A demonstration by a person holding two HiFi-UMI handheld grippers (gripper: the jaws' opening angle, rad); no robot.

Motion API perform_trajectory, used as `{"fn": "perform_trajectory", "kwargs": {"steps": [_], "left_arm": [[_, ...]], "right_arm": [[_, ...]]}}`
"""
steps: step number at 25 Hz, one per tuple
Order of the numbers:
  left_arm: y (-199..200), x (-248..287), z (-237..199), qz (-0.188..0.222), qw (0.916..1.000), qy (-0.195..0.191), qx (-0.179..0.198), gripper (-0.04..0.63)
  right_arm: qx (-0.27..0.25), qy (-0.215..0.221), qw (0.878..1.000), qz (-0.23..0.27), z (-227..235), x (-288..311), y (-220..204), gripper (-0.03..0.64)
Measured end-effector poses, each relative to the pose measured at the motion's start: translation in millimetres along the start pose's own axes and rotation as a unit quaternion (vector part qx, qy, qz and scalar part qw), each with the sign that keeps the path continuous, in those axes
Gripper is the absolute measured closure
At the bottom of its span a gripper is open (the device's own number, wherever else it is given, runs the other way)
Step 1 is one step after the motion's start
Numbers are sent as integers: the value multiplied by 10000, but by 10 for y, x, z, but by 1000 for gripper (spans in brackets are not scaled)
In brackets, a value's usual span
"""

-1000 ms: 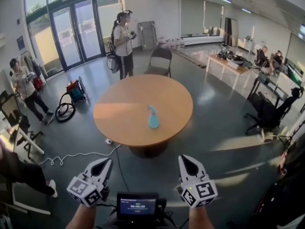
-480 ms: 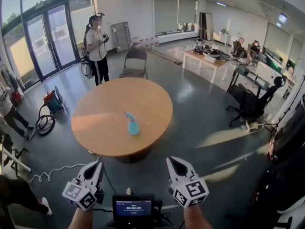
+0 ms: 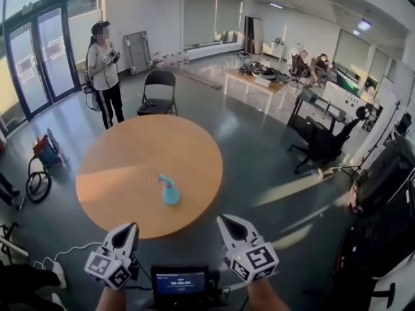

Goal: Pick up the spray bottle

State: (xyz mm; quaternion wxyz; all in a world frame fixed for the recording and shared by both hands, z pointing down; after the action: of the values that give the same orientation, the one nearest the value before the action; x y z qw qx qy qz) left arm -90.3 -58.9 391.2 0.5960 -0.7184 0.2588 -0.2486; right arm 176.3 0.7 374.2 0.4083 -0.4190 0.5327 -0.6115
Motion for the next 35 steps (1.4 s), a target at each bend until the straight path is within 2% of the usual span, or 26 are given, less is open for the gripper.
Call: {"fn": "perform_trajectory", "kwargs": {"steps": [11,17,20,24,30,35], "left_arm": [[119,350,-944,33,9997,-218,-47,591],[166,508,-1237,69,9994,-324,-4,591],[169,586,-1309,64,9992,-343,-193,591],[175,747,-1433,28,9996,-216,-186,591],[280,990,-1529,39,9998,168,-106,591],[433,1211,-1533,179,9987,473,-18,591]], "right_arm": [[-234,-32,9997,6,-105,1056,119,606],[-278,-27,9996,-1,-175,1379,192,606],[-378,-23,9993,-51,-172,1536,230,606],[-373,164,9992,36,-88,1756,274,606],[-299,597,9977,75,173,2182,306,606],[-402,1045,9932,305,389,2468,460,606]]}}
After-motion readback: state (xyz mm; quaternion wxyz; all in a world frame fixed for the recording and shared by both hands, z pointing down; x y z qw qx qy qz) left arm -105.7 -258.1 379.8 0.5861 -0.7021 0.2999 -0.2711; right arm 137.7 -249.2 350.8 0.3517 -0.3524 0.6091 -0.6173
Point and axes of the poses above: the fingertips, and each gripper's own axes: x forward along the fingers, z to its right, y out of its top, the point moved 4 cm from there along -x, backward along the fingers, and after that the axes turned 1 degree about -z, right-handed, at the moved point
